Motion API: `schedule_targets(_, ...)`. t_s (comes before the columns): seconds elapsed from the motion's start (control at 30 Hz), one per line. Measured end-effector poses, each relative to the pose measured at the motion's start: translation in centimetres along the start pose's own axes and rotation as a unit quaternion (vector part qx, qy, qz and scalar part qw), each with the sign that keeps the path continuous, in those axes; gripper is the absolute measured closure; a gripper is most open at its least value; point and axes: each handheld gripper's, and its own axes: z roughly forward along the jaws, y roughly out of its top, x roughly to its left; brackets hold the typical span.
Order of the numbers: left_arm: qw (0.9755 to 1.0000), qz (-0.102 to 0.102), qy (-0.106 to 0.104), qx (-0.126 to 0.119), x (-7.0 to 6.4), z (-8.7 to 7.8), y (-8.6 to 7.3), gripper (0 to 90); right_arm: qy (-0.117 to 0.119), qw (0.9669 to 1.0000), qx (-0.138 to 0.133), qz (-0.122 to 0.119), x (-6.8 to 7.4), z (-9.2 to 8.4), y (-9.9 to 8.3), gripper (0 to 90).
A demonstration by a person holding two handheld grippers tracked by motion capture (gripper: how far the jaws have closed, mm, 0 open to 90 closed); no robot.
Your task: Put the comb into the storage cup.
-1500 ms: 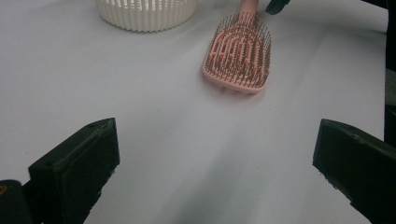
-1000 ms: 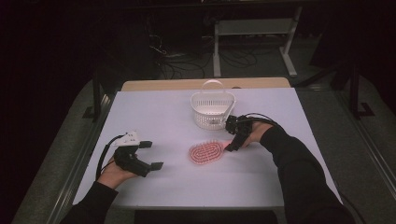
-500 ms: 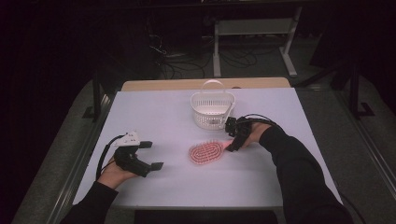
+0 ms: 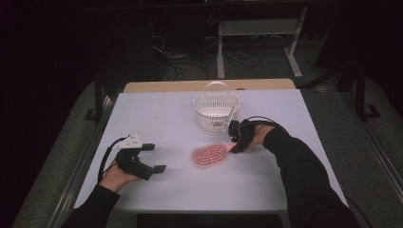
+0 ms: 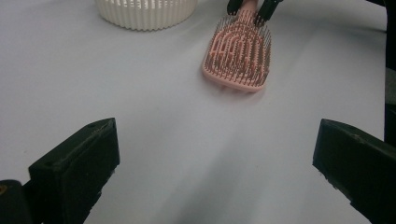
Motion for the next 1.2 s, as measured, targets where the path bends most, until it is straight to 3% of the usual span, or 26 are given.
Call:
schedule_targets(0.37, 1.0000, 0.000, 0.000, 0.000, 0.0, 0.0, 0.0, 0.4, 0.003, 0.9999, 0.006, -0.011, 0.0, 0.0, 0.1, 53.7)
schedule_targets(1.2, 1.0000, 0.000, 0.001, -0.001, 0.0, -0.1, 0.0, 0.4, 0.036, 0.9984, 0.018, -0.040, 1.1, 0.1, 0.5, 64.2)
